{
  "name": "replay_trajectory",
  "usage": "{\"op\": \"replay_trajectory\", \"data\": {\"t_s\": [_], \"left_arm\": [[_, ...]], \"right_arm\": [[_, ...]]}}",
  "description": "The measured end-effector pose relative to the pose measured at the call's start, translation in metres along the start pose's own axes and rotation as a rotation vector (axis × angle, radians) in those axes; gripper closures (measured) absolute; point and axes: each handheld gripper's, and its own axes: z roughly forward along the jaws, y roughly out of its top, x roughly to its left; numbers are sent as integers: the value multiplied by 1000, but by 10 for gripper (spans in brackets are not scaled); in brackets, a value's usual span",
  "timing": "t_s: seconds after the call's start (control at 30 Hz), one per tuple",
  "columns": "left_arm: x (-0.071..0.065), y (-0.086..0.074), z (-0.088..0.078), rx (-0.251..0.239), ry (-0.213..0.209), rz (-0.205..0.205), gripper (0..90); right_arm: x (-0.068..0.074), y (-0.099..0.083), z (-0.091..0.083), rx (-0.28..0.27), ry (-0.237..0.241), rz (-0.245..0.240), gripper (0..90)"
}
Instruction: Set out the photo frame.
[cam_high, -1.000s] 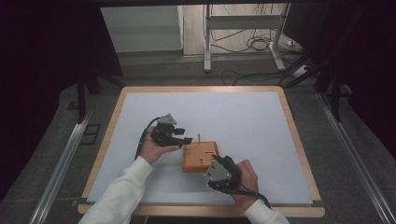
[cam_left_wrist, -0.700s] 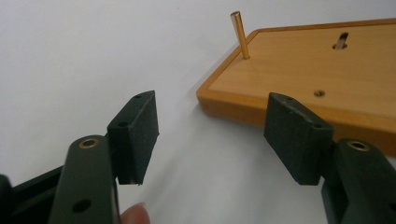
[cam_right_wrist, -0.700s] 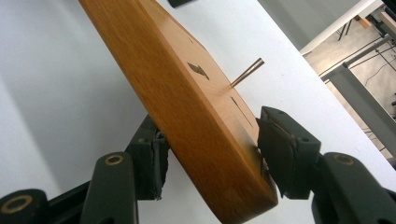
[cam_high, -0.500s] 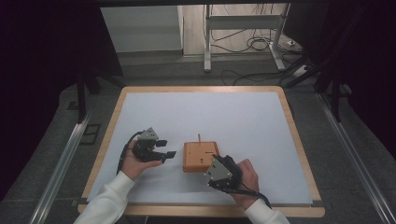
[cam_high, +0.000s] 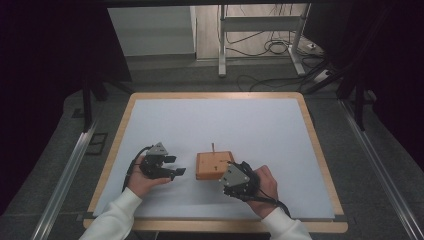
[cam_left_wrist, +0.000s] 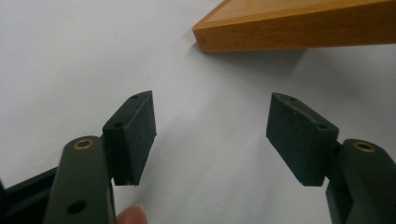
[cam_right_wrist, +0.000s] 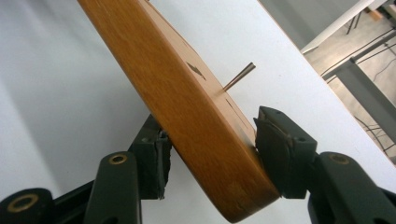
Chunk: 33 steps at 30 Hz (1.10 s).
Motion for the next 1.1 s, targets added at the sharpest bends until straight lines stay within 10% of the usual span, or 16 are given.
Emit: {"op": "replay_trajectory", "data": {"t_s": [1.1], "left_arm": [[0, -2, 5, 26, -18, 10, 309]], "right_arm": [[-34, 41, 15, 9, 116, -47, 630]]}}
